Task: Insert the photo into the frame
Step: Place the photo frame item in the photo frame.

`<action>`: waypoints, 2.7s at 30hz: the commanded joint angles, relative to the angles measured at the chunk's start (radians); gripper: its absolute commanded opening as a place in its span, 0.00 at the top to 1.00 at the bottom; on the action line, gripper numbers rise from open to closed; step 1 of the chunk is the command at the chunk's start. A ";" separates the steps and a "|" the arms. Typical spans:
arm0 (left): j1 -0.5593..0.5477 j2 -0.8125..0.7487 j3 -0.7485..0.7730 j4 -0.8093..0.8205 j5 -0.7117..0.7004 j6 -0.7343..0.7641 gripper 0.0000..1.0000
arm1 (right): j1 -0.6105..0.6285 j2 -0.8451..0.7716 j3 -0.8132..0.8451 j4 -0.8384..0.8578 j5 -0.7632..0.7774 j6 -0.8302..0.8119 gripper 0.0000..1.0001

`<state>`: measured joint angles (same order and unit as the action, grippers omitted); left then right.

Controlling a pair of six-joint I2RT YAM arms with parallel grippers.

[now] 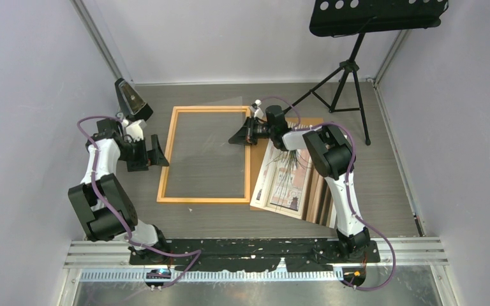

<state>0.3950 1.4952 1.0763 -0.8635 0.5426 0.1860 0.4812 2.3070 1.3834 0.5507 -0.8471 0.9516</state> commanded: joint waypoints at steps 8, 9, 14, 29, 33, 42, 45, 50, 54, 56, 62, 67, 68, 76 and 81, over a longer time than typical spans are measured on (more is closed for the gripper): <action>0.004 0.004 0.019 0.017 0.023 -0.008 0.03 | -0.003 -0.021 0.014 0.070 0.009 0.005 0.94; 0.004 0.005 0.018 0.015 0.023 -0.008 0.03 | -0.003 -0.019 0.014 0.073 0.009 0.008 0.94; 0.004 0.008 0.016 0.016 0.024 -0.009 0.03 | -0.003 -0.017 0.011 0.080 0.012 0.012 0.94; 0.003 0.008 0.018 0.014 0.027 -0.006 0.03 | -0.003 -0.018 0.004 0.067 0.022 0.010 0.94; 0.004 0.008 0.019 0.014 0.025 -0.006 0.03 | -0.003 -0.018 0.002 0.064 0.026 0.010 0.94; 0.004 0.011 0.019 0.013 0.026 -0.007 0.03 | -0.003 -0.016 0.001 0.057 0.034 0.007 0.94; 0.004 0.011 0.018 0.015 0.025 -0.004 0.03 | -0.002 -0.015 -0.002 0.055 0.037 0.006 0.94; 0.004 0.013 0.017 0.016 0.029 -0.006 0.03 | -0.003 -0.016 -0.008 0.055 0.040 0.006 0.94; 0.004 0.014 0.014 0.018 0.028 -0.006 0.03 | -0.003 -0.018 -0.016 0.057 0.042 0.004 0.94; 0.004 0.014 0.015 0.017 0.028 -0.006 0.03 | -0.003 -0.019 -0.019 0.060 0.043 0.004 0.94; 0.004 0.014 0.013 0.017 0.028 -0.008 0.03 | -0.003 -0.017 -0.023 0.065 0.044 0.007 0.94; 0.004 0.014 0.013 0.018 0.028 -0.007 0.03 | -0.003 -0.014 -0.024 0.066 0.046 0.008 0.94; 0.004 0.014 0.013 0.017 0.027 -0.007 0.03 | -0.004 -0.014 -0.025 0.066 0.046 0.009 0.94; 0.004 0.014 0.012 0.017 0.026 -0.006 0.03 | -0.003 -0.018 -0.033 0.063 0.052 0.010 0.94; 0.004 0.013 0.012 0.016 0.026 -0.005 0.03 | -0.003 -0.017 -0.033 0.060 0.056 0.010 0.94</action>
<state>0.3950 1.5101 1.0763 -0.8639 0.5453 0.1860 0.4812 2.3070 1.3533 0.5705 -0.8024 0.9703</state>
